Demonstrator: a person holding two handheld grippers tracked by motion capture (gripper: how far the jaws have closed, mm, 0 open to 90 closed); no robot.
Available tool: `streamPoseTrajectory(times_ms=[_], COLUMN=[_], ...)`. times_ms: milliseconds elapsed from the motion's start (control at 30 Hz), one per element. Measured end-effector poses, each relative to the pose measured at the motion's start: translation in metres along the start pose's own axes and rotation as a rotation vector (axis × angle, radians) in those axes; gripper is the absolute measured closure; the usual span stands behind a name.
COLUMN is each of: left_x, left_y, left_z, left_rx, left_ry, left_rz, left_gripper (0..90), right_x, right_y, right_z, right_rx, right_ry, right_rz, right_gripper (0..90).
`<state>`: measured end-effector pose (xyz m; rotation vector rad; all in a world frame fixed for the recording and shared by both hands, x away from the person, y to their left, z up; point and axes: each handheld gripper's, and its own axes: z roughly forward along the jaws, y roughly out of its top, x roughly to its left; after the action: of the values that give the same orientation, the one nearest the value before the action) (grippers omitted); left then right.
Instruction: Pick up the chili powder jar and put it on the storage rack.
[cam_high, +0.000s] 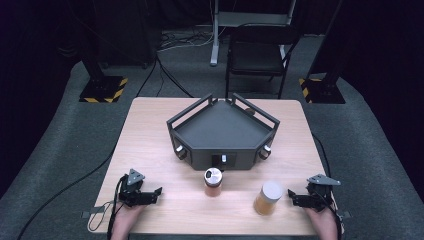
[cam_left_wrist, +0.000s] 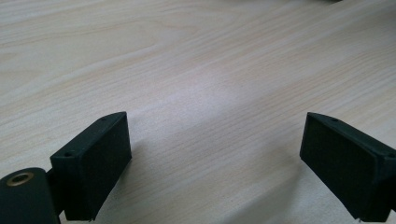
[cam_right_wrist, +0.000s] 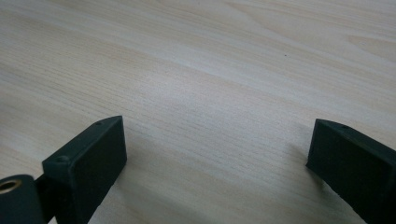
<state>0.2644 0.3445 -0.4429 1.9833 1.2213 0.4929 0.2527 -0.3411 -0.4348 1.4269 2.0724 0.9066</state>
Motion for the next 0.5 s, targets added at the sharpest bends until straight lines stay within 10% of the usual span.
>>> streamPoseTrajectory(times_ms=[500], left_x=[0.0014], left_y=[-0.0043], left_z=[-0.0086], left_rx=[-0.112], left_ry=[-0.155], left_rz=[0.058], left_gripper=[9.4], right_x=[0.0001], right_y=[0.0000], right_z=[0.0000], right_rx=[0.000], right_ry=[0.000], right_rz=[0.000], right_gripper=[3.3])
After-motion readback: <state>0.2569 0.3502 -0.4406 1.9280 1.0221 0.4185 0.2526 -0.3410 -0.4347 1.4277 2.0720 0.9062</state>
